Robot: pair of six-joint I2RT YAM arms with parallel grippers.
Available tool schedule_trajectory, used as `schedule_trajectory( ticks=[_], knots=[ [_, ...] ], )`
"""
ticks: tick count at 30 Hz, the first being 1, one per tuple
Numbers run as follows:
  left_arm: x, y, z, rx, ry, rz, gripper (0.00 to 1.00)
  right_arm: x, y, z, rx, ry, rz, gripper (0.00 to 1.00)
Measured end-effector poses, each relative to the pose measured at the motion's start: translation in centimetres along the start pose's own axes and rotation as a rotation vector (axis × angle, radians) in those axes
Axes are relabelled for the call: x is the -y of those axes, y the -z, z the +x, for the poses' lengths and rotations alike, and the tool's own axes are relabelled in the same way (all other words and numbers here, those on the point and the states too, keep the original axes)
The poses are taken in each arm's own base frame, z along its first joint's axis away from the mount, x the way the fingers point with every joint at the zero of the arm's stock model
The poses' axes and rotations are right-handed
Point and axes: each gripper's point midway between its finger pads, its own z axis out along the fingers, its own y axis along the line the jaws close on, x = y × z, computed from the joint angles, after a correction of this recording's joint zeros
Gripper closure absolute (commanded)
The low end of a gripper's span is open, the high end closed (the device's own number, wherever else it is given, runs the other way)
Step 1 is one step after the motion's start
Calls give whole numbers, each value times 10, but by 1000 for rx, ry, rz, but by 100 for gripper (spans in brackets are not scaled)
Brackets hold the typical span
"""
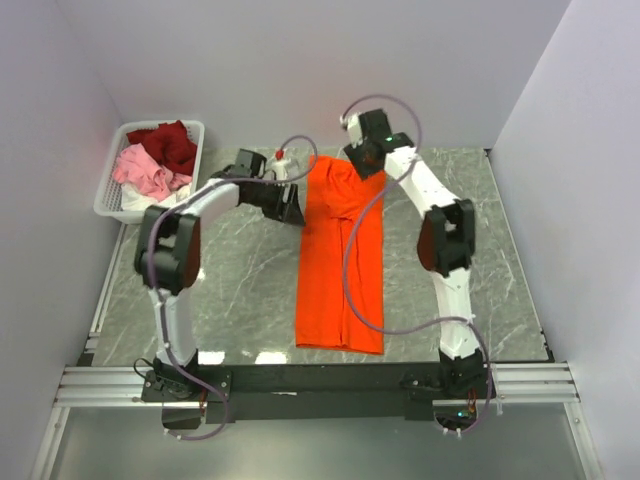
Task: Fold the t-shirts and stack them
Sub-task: Fold the tshirt
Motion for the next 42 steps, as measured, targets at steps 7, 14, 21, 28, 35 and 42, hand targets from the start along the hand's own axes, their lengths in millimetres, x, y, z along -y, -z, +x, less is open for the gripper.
schedule_trajectory(
  ticks=[7, 14, 21, 28, 35, 42],
  knots=[
    [93, 115, -48, 260, -554, -61, 1, 22, 205, -72, 487, 10, -8, 34],
    [148, 170, 7, 337, -948, -53, 1, -23, 312, -19, 732, 281, -103, 13],
    [126, 103, 148, 31, -1011, 128, 3, -133, 254, 157, 435, 539, -487, 12],
    [137, 63, 238, -119, -1147, 254, 22, -214, 254, 277, 343, 781, -719, 29],
    [155, 42, 246, -91, -1303, 271, 42, -252, 234, 331, 275, 932, -773, 38],
    [147, 29, 259, -163, -1360, 249, 47, -255, 219, 334, 267, 976, -719, 39]
  ],
)
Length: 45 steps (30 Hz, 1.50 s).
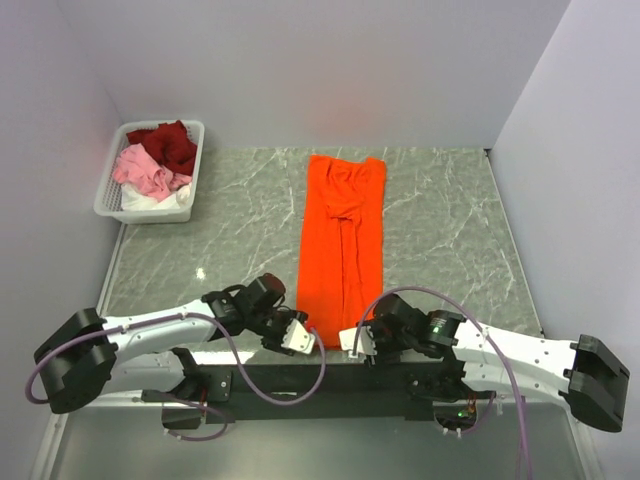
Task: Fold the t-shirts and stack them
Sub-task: Fold the tshirt
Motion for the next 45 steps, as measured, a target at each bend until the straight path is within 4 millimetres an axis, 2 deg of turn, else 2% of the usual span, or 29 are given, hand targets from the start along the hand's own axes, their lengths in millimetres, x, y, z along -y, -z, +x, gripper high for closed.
schedule_trajectory(
  ticks=[8, 14, 15, 19, 22, 25, 29, 33, 35, 40, 43, 45],
  knots=[
    [8, -9, 15, -72, -45, 42, 42, 10, -5, -3, 6, 30, 42, 44],
    [8, -14, 21, -108, -61, 56, 47, 11, -7, -5, 4, 52, 43, 45],
    [7, -15, 21, -110, -64, 55, 49, 11, -8, -5, 4, 56, 42, 46],
    [4, -18, 21, -119, -76, 55, 63, 10, -11, -5, -10, 69, 19, 64],
    [0, -20, 21, -127, -74, 50, 79, 11, -13, -7, -19, 71, 10, 74],
    [-4, -22, 22, -133, -73, 38, 98, 13, -14, -7, -24, 68, 12, 97],
    [-8, -18, 17, -121, -76, 14, 100, 13, -11, -7, -25, 48, 25, 100],
    [-20, -1, 6, -58, -48, -27, 100, 18, 0, -14, 9, 27, 59, 100],
    [-35, 11, -1, -28, -10, -59, 100, 30, 11, -22, 35, -2, 93, 100],
    [-86, 43, -19, 40, 58, -142, 100, 98, 46, -32, 77, -114, 253, 100],
    [-114, 56, -17, 54, 104, -177, 100, 135, 61, -29, 72, -146, 311, 100],
    [-131, 60, -7, 50, 156, -182, 100, 156, 67, -22, 61, -154, 335, 100]
  ],
)
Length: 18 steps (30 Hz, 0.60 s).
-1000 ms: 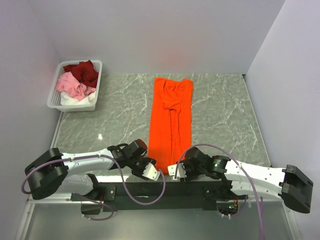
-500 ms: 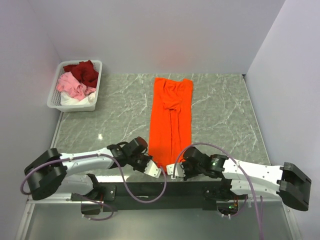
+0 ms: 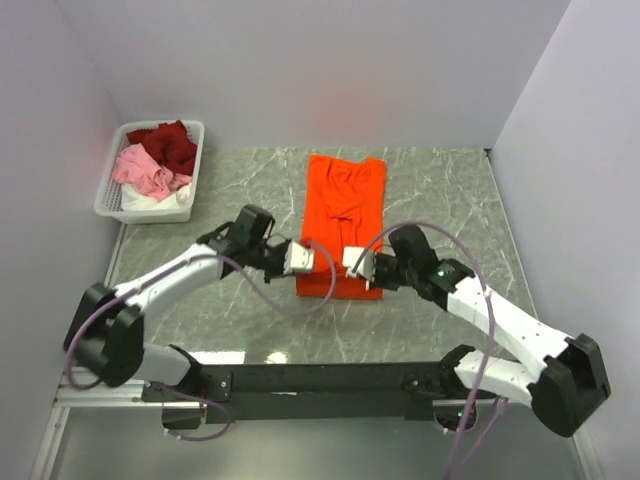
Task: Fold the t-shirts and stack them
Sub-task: Fold the tshirt
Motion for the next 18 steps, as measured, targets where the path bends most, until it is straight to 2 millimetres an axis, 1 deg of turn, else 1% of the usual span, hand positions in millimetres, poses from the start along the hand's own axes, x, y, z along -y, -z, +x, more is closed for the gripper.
schedule_trajectory(
  ticks=[5, 9, 14, 18],
  knots=[
    [-55, -7, 14, -15, 99, -14, 100, 37, -7, 11, -27, 2, 11, 100],
    [-101, -13, 22, -15, 138, -29, 100, 77, -16, 25, -52, -9, 32, 100],
    [-145, -20, 32, -19, 151, -48, 99, 117, -34, 38, -71, -12, 39, 100],
    [-170, -25, 45, -31, 161, -55, 99, 144, -50, 46, -77, -8, 43, 100]
  ],
)
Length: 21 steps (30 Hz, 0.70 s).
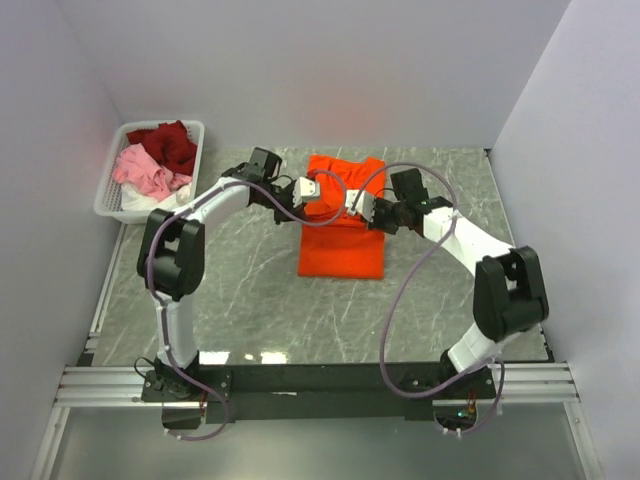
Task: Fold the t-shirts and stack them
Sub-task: Fold the tshirt
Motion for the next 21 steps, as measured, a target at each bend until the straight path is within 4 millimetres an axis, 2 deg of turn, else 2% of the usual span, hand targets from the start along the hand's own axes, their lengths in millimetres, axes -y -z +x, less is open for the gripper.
schedule_trajectory(
  ticks=[4, 6, 7, 8, 9, 11, 12, 13, 15, 18, 21],
  knots=[
    [-18, -9, 12, -14, 12, 2, 99, 20, -15, 4, -5, 0, 1, 100],
    [-23, -12, 18, -23, 18, 4, 95, 28, -24, 7, -10, -3, -2, 100],
    [-24, -14, 21, -27, 21, 4, 92, 30, -28, 8, -12, -3, -3, 97],
    [-26, -16, 24, -34, 25, 4, 87, 33, -32, 10, -15, -6, -6, 89],
    [-27, -17, 26, -37, 26, 2, 75, 33, -34, 12, -20, -11, -9, 74],
    [-33, -19, 31, -55, 32, -15, 65, 36, -40, 17, -40, -17, -7, 63],
    [-36, -19, 33, -62, 41, -24, 57, 38, -41, 20, -52, -21, -1, 61],
    [-39, -19, 35, -70, 48, -37, 54, 41, -42, 24, -68, -26, 7, 59],
    [-47, -16, 39, -77, 77, -68, 48, 47, -38, 30, -91, -38, 29, 52],
    [-64, -4, 38, -67, 117, -122, 48, 59, -28, 33, -108, -59, 73, 52],
    [-77, 18, 36, -47, 139, -166, 47, 64, -7, 31, -109, -82, 97, 56]
  ],
)
